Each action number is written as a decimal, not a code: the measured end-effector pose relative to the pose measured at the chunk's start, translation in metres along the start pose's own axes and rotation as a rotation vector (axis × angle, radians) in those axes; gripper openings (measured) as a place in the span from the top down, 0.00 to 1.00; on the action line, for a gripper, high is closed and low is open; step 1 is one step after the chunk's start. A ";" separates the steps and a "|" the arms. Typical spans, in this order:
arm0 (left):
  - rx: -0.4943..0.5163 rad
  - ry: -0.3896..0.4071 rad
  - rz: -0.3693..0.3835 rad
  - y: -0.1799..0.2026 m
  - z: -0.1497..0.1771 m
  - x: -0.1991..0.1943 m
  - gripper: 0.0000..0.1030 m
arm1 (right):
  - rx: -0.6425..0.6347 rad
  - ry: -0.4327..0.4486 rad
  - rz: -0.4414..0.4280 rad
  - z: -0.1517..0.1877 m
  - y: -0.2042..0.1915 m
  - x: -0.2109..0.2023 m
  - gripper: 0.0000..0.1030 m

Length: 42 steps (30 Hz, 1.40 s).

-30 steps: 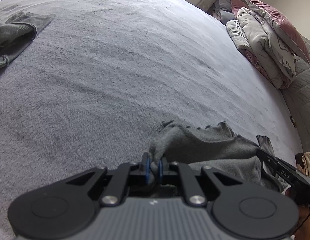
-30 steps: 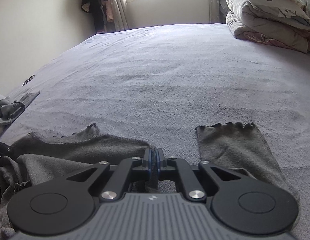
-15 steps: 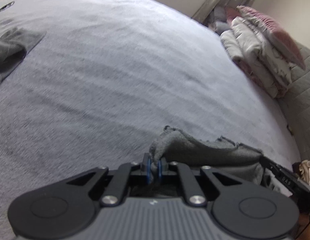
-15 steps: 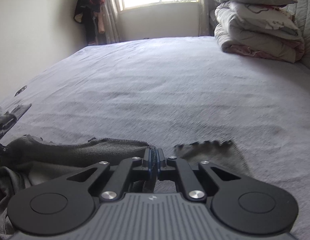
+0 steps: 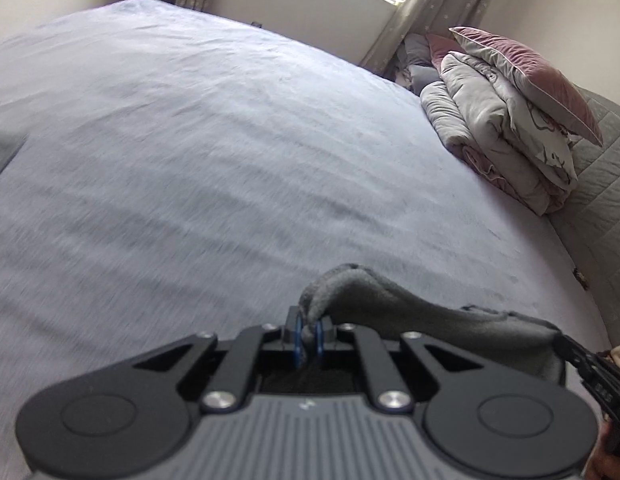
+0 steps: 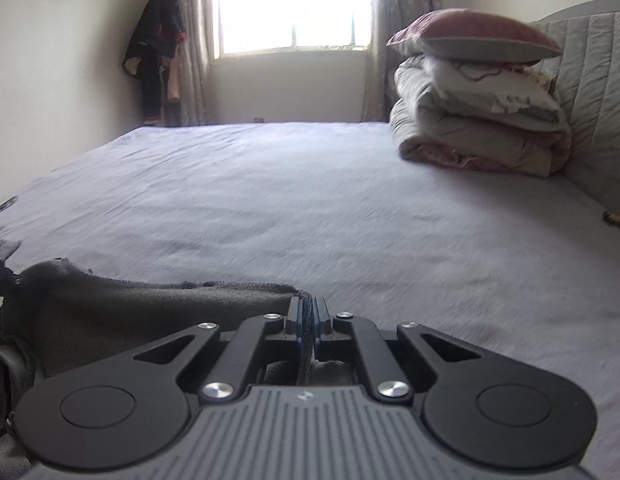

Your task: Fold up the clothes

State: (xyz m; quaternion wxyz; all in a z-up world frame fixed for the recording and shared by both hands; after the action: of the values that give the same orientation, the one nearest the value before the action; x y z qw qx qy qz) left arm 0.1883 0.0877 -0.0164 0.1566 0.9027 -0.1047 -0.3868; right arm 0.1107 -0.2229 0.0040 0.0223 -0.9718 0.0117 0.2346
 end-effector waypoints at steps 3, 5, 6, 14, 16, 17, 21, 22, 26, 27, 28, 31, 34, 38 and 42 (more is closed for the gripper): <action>0.010 0.011 0.005 0.010 -0.016 0.020 0.93 | -0.011 0.027 0.033 -0.006 0.008 0.005 0.95; 0.024 0.028 0.012 0.018 -0.026 0.030 0.93 | -0.011 0.037 0.050 -0.008 0.014 0.011 0.95; 0.032 0.036 0.012 0.023 -0.031 0.035 0.93 | -0.010 0.038 0.056 -0.008 0.017 0.015 0.95; 0.068 0.064 -0.023 0.040 -0.058 0.080 0.93 | -0.011 0.040 0.082 -0.010 0.028 0.050 0.95; 0.071 0.067 -0.038 0.040 -0.059 0.092 0.93 | -0.021 0.024 0.076 -0.007 0.027 0.056 0.94; 0.074 0.054 -0.046 0.039 -0.058 0.098 0.92 | -0.024 0.013 0.071 -0.005 0.026 0.059 0.94; 0.095 -0.050 -0.081 0.038 -0.046 0.125 0.85 | 0.003 -0.082 0.034 0.002 0.030 0.071 0.92; 0.100 -0.056 -0.087 0.038 -0.043 0.126 0.84 | 0.011 -0.099 0.032 0.003 0.032 0.072 0.90; 0.112 -0.059 -0.093 0.037 -0.037 0.113 0.68 | 0.074 -0.124 0.023 -0.002 0.042 0.064 0.79; 0.113 -0.065 -0.092 0.036 -0.036 0.108 0.67 | 0.094 -0.127 0.021 -0.003 0.045 0.061 0.75; 0.114 -0.072 -0.091 0.035 -0.034 0.102 0.66 | 0.112 -0.132 0.017 -0.004 0.047 0.057 0.74; 0.109 -0.085 -0.087 0.031 -0.029 0.079 0.60 | 0.121 -0.157 0.006 -0.004 0.044 0.041 0.73; 0.089 -0.103 -0.075 0.027 -0.021 0.051 0.52 | 0.085 -0.178 0.000 -0.004 0.036 0.023 0.69; 0.064 -0.141 -0.048 0.019 -0.003 0.015 0.48 | 0.096 -0.189 -0.017 -0.003 0.031 -0.004 0.66; 0.040 -0.149 -0.035 0.007 0.015 -0.016 0.46 | 0.136 -0.187 -0.047 0.000 0.027 -0.025 0.62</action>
State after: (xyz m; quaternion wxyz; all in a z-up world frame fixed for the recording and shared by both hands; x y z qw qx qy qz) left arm 0.1659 0.0828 -0.0135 0.1236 0.8761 -0.1077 -0.4535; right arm 0.0874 -0.2498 0.0140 0.0949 -0.9418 0.0027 0.3225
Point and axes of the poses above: each gripper's, at about its wrist camera, not at the fingertips, and x roughly the way its jaws point, y to its right, z to its underside, the point moved 5 cm from there along x, roughly the way its jaws point
